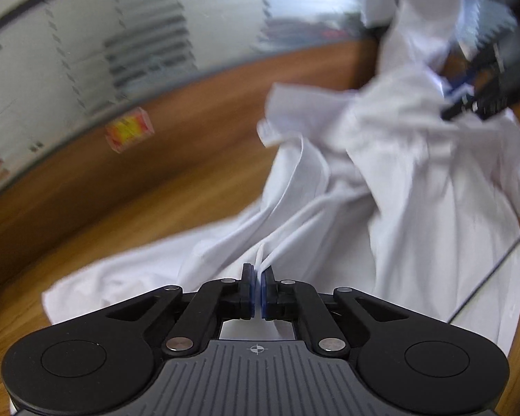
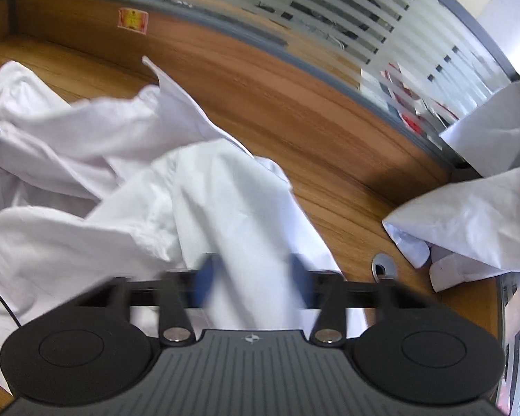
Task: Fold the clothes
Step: 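Spread the shirt across the desk and regrasp its edge with both grippers, then open both grippers and release the white shirt onto the desk, then pinch the shirt hem with the left gripper while the right gripper pinches another edge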
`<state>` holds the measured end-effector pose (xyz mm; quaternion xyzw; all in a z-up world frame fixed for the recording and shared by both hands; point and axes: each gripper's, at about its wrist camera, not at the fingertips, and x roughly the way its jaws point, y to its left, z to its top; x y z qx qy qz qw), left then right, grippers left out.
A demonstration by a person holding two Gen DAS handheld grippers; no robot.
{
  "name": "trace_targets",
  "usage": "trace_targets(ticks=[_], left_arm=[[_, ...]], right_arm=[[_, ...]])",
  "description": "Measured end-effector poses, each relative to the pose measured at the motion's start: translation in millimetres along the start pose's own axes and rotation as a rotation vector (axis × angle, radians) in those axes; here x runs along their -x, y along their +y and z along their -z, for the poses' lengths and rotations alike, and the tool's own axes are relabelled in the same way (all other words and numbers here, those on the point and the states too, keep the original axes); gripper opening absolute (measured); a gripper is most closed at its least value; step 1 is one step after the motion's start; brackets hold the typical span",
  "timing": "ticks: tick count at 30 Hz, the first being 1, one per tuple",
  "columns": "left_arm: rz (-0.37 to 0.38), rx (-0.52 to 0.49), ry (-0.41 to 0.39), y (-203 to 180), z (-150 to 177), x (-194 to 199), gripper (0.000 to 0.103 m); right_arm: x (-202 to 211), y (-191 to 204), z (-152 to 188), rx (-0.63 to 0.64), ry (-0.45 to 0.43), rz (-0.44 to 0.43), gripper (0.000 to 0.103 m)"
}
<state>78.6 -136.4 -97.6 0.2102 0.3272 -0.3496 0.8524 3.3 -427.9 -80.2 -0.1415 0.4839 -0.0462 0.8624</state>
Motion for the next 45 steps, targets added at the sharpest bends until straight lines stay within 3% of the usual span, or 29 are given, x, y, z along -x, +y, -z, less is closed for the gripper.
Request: trace_targets(ticks=[1,4,16,21,25,29,30,33,37,45], left_arm=[[-0.019,0.028,-0.014,7.2,-2.9,6.0,0.005],[-0.076,0.111,-0.055,29.0,-11.5,23.9,0.004],[-0.299,0.453,-0.205,126.6,-36.1,95.6,0.004],[-0.362,0.559,-0.158,145.3,-30.2,93.2,0.004],[-0.356,0.649,-0.039,144.2,-15.4,69.9,0.004],[-0.317,0.657,0.014,131.0,-1.0,53.6,0.006],[-0.307,0.655,0.018,127.7,1.1,52.3,0.011],[-0.255,0.643,-0.014,121.1,4.9,55.0,0.047],[-0.182,0.575,-0.079,109.2,-5.6,59.9,0.064],[-0.059,0.476,-0.091,89.6,-47.6,35.4,0.068]], right_arm=[[-0.3,-3.0,0.4,-0.016,0.009,-0.003,0.007],[7.4,-16.2,4.4,-0.069,-0.007,0.043,0.001],[57.2,-77.8,34.2,-0.227,-0.037,0.279,0.000],[70.7,-99.4,51.4,-0.286,-0.022,0.364,0.000],[59.5,-104.0,77.9,-0.315,0.065,0.390,0.000],[47.1,-105.0,107.0,-0.346,0.155,0.367,0.000],[45.0,-104.2,114.0,-0.352,0.174,0.348,0.000],[47.6,-106.4,108.8,-0.350,0.158,0.292,0.003],[52.7,-112.6,88.6,-0.326,0.112,0.206,0.027],[62.9,-125.0,48.2,-0.278,0.020,0.032,0.054]])
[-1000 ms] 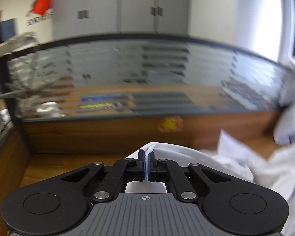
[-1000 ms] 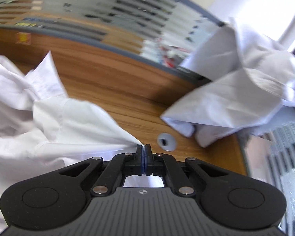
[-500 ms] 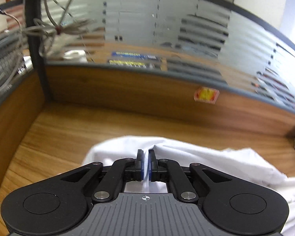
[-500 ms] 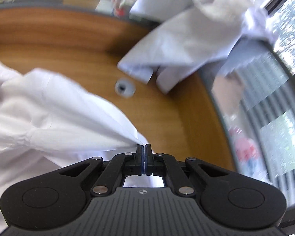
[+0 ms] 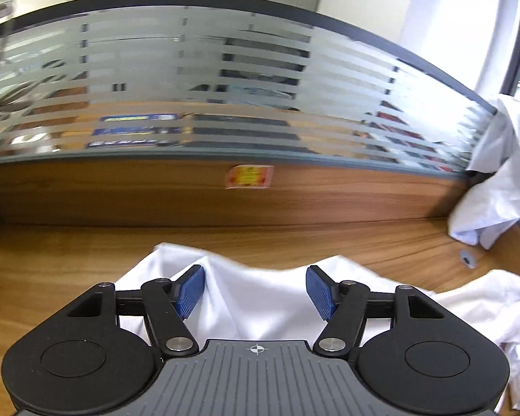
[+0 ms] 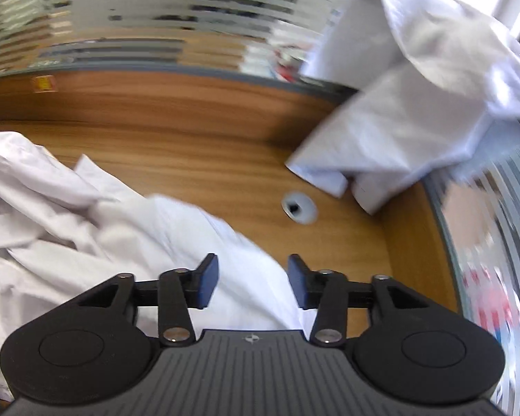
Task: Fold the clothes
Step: 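Pinch the shirt hem with the left gripper while the right gripper pinches another edge, then lift the shirt with both grippers and shake it out above the desk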
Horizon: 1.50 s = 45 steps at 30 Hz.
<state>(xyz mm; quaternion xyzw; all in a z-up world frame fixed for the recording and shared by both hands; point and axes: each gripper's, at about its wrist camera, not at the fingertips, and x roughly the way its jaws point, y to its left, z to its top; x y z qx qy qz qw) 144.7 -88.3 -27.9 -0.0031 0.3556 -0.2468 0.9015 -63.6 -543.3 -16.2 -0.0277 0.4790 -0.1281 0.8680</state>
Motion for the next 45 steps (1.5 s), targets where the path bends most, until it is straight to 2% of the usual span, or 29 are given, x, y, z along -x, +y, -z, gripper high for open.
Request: trace_targets(ticks=[2,4,6,8,12,15,20,22,24,28,29,30,31,32,33,34,35,39,45], left_arm=[[0.046,-0.019,-0.003,-10.9,-6.7,-6.9,0.069],[0.101,-0.048,-0.004,-23.6,-13.9,-14.6,0.076],[0.160,-0.114,0.034,-39.3,-16.9,-27.4,0.081],[0.203,-0.187,0.071,-54.9,-18.2,-41.4,0.081],[0.244,-0.348,0.151,-80.9,-16.6,-76.9,0.082],[0.282,-0.438,0.196,-91.5,-16.2,-102.5,0.083],[0.356,-0.534,0.283,-97.9,-13.2,-133.0,0.083],[0.388,-0.561,0.317,-95.5,-10.0,-142.1,0.081],[0.400,-0.567,0.349,-92.9,-6.4,-149.2,0.076],[0.430,-0.499,0.419,-82.8,2.7,-158.3,0.068],[0.429,-0.490,0.420,-81.1,5.4,-157.8,0.065],[0.428,-0.481,0.421,-79.5,8.2,-157.2,0.057],[0.428,-0.472,0.420,-77.8,10.9,-156.6,0.045],[0.426,-0.465,0.411,-77.0,13.1,-154.6,0.034],[0.417,-0.458,0.394,-77.0,12.5,-151.0,0.014],[0.408,-0.452,0.376,-77.0,11.8,-147.3,0.012],[0.400,-0.445,0.359,-77.0,11.2,-143.6,0.010],[0.362,-0.405,0.277,-75.3,2.5,-126.4,0.007],[0.253,-0.277,0.101,-56.4,-52.3,-88.3,0.006]], right_arm=[[-5.6,2.3,-11.3,0.023,-0.002,-0.042,0.055],[-18.4,6.8,-23.3,0.055,0.008,-0.082,0.055],[-31.1,11.2,-35.3,0.086,0.018,-0.121,0.059],[-43.9,15.7,-47.3,0.118,0.028,-0.161,0.074],[-69.3,24.3,-70.7,0.179,0.049,-0.240,0.074],[-86.1,18.3,-64.8,0.114,0.095,-0.289,0.075],[-113.9,8.4,-55.1,0.006,0.170,-0.371,0.077],[-125.1,4.4,-51.2,-0.037,0.201,-0.403,0.077],[-136.2,0.4,-47.3,-0.081,0.231,-0.435,0.077],[-139.3,-1.8,-27.5,-0.134,0.264,-0.456,0.077],[-136.9,-0.4,-21.6,-0.131,0.265,-0.450,0.076],[-134.4,1.0,-15.8,-0.128,0.267,-0.444,0.074],[-131.5,2.5,-10.9,-0.122,0.268,-0.436,0.068],[-128.6,3.9,-6.0,-0.117,0.269,-0.429,0.055],[-125.8,5.5,-1.8,-0.109,0.271,-0.420,0.042],[-122.9,6.9,2.1,-0.102,0.272,-0.410,0.019],[-118.7,7.3,3.0,-0.102,0.264,-0.391,0.016],[-101.5,8.4,6.6,-0.099,0.231,-0.317,0.002],[-49.9,-23.6,-7.2,-0.138,0.073,-0.173,0.001]])
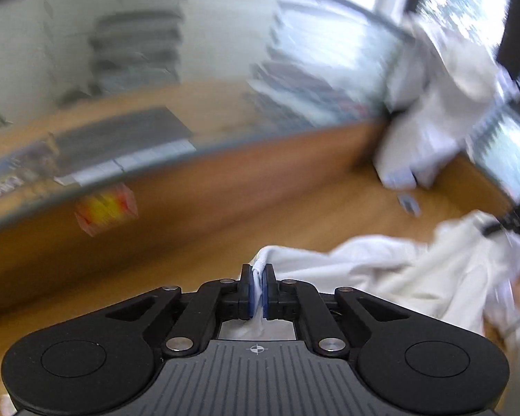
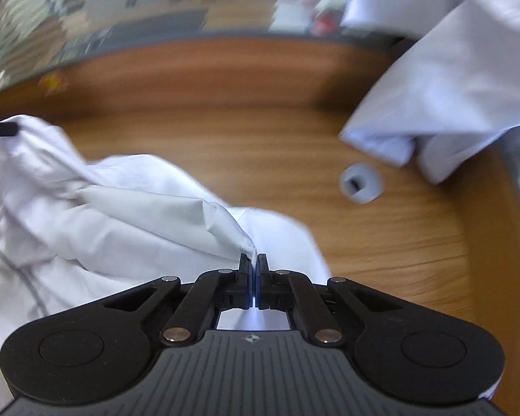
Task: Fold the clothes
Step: 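Lift the shirt with both grippers and shake it out above the desk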
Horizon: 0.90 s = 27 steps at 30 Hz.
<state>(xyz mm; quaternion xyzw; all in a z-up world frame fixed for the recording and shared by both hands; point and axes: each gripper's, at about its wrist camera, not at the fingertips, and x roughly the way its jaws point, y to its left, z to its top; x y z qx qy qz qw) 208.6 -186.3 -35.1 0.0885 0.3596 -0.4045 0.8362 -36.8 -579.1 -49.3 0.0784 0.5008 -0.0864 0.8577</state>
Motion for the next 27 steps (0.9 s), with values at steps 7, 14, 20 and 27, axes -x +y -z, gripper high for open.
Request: trace_targets(ticks=[7,14,20,27], left_arm=[[-0.074,0.080,-0.128,18.7,-67.1,37.4,0.006],[-0.011,-0.044,-0.258,-32.1,-138.2,67.7,0.006],[0.057,-0.177,-0.404,-87.4,-201.0,98.0,0.006],[0.085,-0.162,-0.431,-94.1,-187.8,113.9,0.006]], right_arm=[[66.7,-24.1,-15.7,-0.034,-0.199,0.153,0.001],[140.4,-49.7,-31.8,-0.024,-0.358,0.306,0.001],[240.8,-87.6,-47.0,-0.049,-0.559,0.487,0.001],[322.0,-104.5,-9.1,-0.106,-0.660,0.416,0.001]])
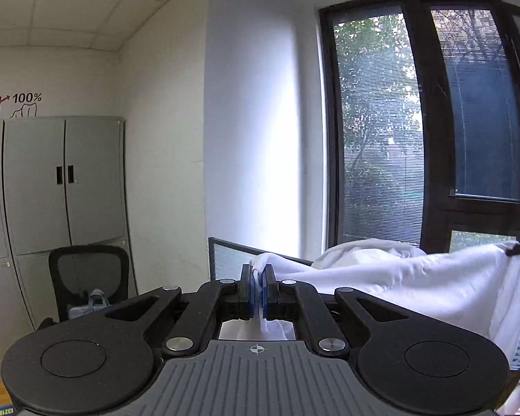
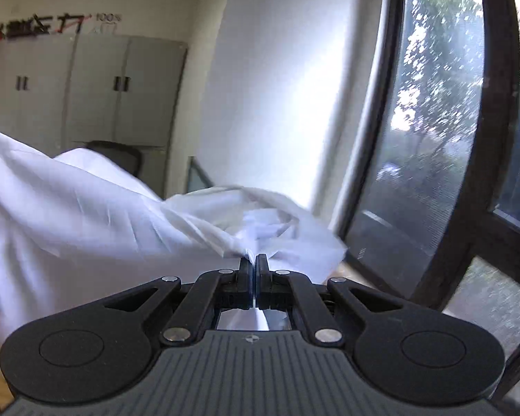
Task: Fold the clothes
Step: 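Lift the shirt with both grippers and shake it out above the desk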
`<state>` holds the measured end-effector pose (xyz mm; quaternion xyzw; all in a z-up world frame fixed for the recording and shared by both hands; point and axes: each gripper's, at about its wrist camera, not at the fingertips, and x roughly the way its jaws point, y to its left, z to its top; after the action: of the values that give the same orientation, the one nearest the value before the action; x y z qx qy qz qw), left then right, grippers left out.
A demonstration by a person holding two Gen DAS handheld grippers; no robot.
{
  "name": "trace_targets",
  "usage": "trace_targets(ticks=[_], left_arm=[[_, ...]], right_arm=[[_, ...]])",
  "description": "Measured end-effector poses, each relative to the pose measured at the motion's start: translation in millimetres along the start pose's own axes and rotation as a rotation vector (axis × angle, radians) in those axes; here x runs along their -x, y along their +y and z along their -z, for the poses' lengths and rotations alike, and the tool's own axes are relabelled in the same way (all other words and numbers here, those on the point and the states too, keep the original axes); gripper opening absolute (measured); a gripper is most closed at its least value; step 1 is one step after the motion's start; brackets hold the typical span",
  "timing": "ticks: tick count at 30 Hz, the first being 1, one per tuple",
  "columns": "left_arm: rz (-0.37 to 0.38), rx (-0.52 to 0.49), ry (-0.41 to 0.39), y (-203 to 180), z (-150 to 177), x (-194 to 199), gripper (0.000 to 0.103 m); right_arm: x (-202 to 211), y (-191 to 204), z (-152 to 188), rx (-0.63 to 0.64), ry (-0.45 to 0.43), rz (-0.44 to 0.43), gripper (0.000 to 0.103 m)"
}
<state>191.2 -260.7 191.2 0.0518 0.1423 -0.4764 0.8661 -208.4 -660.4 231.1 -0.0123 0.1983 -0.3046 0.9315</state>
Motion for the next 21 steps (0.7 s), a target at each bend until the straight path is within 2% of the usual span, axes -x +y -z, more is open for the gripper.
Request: trace_targets(ticks=[3,6,11,16,21], left_arm=[[0.009,0.008,-0.013,-4.1,1.8,8.2,0.006],[0.016,0.017,-0.023,-7.5,4.9,16.5,0.006],[-0.098,0.098,0.115,37.1,83.4,41.1,0.006],[-0.214,0.182,0.251,83.9,161.4,65.3,0.007],[-0.333,0.174,0.368,125.6,216.5,73.2,0.007]], right_arm=[[16.1,0.3,26.9,-0.035,0.053,-0.105,0.001],[20.2,19.7,65.6,-0.051,0.152,-0.202,0.002],[9.2,79.7,131.6,-0.056,0.334,-0.359,0.002],[12.2,168.4,185.2,-0.005,0.467,-0.524,0.002],[10.1,252.7,223.6,0.078,0.573,-0.709,0.002]])
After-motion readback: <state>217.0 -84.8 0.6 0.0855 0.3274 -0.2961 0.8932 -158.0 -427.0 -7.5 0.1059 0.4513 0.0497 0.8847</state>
